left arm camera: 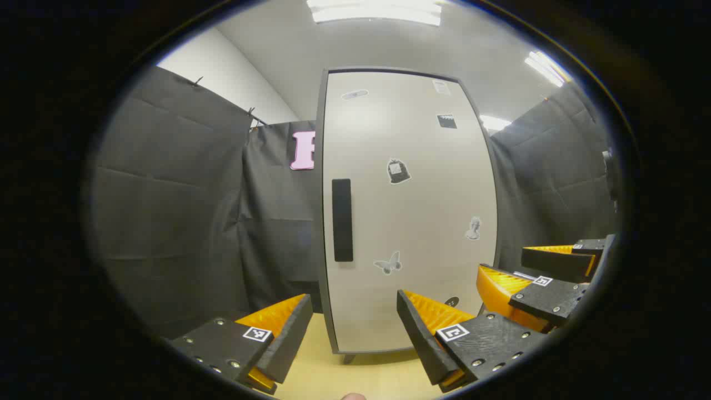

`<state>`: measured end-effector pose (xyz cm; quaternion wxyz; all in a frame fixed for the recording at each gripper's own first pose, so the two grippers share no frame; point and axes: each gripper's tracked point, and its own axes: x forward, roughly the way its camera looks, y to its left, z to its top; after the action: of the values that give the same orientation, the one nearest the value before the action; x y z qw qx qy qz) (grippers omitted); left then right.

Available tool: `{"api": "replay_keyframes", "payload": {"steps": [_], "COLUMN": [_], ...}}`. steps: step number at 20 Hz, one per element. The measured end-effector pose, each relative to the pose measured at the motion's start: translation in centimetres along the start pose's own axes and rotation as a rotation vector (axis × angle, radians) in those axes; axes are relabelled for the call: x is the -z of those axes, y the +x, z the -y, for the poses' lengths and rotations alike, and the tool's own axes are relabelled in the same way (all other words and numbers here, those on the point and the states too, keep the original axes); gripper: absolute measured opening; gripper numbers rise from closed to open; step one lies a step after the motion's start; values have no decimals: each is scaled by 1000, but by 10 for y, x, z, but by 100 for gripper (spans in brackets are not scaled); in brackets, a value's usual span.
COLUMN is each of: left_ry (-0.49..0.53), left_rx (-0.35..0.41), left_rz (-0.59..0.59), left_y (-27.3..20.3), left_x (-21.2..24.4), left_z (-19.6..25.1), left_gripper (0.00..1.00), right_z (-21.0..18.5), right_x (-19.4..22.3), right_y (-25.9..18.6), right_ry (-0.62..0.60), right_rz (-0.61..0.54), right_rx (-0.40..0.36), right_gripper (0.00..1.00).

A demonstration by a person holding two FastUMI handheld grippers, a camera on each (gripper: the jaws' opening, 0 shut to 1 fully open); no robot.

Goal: Open the cabinet door with the right hand, grasp the bottle in the cabinet with the left hand and place it on the coaster, then close the cabinet door with the right hand.

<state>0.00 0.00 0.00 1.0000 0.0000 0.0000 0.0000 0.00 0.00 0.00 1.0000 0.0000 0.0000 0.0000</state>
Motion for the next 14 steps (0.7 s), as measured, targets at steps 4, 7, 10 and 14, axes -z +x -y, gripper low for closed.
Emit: {"api": "replay_keyframes", "payload": {"steps": [4, 7, 10, 14], "left_ry": [-12, -20, -14, -6], "left_rx": [-23, -37, -33, -21], "left_rz": [1, -2, -1, 15], "left_y": [-3, -6, -8, -10], "left_x": [-2, -3, -4, -10], "left_z": [-9, -16, -13, -8], "left_gripper": [90, 90, 91, 91], "right_z": [6, 9, 4, -7], "right_x": [-3, 4, 8, 3], "right_y": [-2, -2, -4, -7], "right_ry": [14, 27, 38, 13], "right_rz": [4, -23, -42, -27], "right_rx": [16, 22, 8, -19], "right_gripper": [92, 92, 93, 93]}}
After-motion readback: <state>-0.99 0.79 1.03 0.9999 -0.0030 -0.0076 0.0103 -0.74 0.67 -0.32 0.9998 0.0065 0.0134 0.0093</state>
